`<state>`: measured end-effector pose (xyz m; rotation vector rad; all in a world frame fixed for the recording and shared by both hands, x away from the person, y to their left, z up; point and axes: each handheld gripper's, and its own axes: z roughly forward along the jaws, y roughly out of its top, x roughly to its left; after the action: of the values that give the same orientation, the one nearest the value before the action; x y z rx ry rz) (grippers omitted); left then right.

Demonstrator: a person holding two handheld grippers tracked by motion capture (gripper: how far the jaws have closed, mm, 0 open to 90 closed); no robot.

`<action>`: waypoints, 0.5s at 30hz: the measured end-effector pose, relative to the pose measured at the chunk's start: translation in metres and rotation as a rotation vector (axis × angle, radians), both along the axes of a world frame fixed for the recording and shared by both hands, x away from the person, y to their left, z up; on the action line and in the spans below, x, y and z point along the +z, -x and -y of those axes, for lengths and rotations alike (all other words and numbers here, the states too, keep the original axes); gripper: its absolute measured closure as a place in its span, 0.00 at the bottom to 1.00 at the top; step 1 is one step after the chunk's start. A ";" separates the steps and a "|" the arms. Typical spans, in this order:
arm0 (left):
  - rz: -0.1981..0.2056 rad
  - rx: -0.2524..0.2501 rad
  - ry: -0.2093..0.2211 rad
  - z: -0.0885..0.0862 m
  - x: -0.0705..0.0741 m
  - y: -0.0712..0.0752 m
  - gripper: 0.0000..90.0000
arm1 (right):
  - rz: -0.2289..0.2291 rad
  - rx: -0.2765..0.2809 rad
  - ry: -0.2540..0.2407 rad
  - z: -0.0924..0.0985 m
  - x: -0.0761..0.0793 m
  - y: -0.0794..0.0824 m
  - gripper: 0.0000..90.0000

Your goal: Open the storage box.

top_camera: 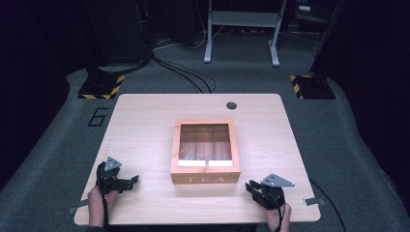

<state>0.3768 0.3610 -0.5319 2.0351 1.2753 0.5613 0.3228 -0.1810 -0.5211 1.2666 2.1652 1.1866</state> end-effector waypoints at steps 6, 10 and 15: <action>-0.005 -0.003 -0.002 0.000 0.000 0.000 0.01 | 0.004 -0.091 0.076 0.016 -0.006 0.003 0.46; -0.005 -0.003 -0.002 0.000 0.000 0.000 0.01 | -0.012 -0.096 0.052 0.021 -0.007 0.001 0.38; -0.006 -0.003 -0.002 0.000 0.000 0.000 0.01 | -0.055 -0.103 0.095 0.020 -0.009 -0.005 0.15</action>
<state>0.3767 0.3611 -0.5314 2.0413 1.2753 0.5561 0.3277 -0.2011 -0.5297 1.3666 2.1395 1.0069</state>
